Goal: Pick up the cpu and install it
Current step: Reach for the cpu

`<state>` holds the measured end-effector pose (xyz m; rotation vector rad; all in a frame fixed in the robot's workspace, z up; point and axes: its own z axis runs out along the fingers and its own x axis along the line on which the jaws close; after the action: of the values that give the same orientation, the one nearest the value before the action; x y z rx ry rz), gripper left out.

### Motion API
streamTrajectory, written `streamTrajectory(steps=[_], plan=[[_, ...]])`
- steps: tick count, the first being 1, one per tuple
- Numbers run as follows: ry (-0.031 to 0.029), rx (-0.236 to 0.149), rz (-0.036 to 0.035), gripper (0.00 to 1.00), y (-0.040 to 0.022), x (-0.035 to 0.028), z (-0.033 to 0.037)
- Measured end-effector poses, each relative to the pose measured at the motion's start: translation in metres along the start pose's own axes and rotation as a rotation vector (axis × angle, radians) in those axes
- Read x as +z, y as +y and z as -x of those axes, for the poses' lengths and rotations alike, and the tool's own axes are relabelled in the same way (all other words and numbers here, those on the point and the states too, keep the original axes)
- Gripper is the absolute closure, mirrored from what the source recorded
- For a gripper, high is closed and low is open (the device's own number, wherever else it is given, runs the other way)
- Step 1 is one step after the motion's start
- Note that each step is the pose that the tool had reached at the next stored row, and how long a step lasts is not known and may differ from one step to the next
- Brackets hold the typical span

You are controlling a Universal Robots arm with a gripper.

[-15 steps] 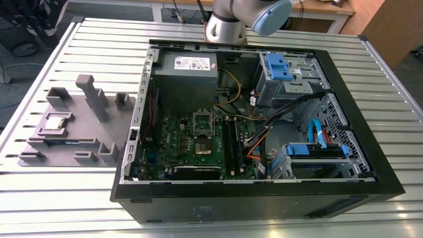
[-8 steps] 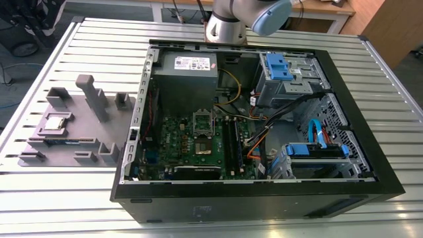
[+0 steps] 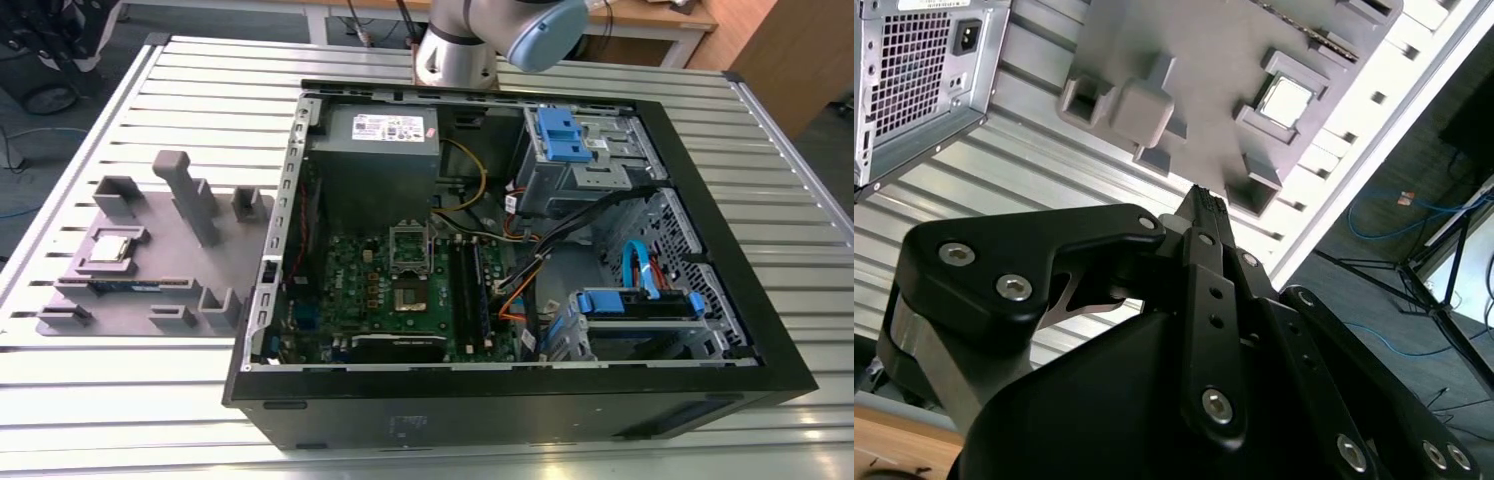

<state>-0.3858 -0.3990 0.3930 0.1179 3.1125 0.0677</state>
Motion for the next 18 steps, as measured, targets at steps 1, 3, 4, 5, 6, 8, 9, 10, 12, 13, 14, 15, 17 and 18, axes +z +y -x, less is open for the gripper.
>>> streamTrajectory(steps=[1,3,4,5,6,8,9,10,12,13,14,15,17,18], plan=[[0.0,0.0,0.0,0.89,0.0,0.0,-0.0004],[-0.0001,0.0,0.0,0.89,-0.0001,0.0,-0.001],[0.0,0.0,0.0,0.89,-0.0001,0.0,-0.0014],[0.0,0.0,0.0,0.89,-0.0001,0.0,-0.0016],[0.0,0.0,0.0,0.89,-0.0001,0.0,-0.0019],[0.0,0.0,-0.0001,0.89,-0.0002,-0.0001,-0.0024],[0.0,0.0,-0.0001,0.89,-0.0002,-0.0001,-0.0027],[0.0,0.0,0.0,0.89,-0.0002,-0.0001,-0.0031],[0.0,0.0,0.0,0.89,-0.0003,-0.0001,-0.0039],[0.0,0.0,0.0,0.89,-0.0003,-0.0001,-0.0043],[0.0,0.0,0.0,0.89,-0.0003,-0.0001,-0.0048],[-0.0001,0.0,0.0,0.89,-0.0004,-0.0001,-0.0054],[0.0,0.0,0.0,0.89,-0.0005,-0.0002,-0.0066],[0.0,0.0,0.0,0.89,-0.0005,-0.0002,-0.0072]])
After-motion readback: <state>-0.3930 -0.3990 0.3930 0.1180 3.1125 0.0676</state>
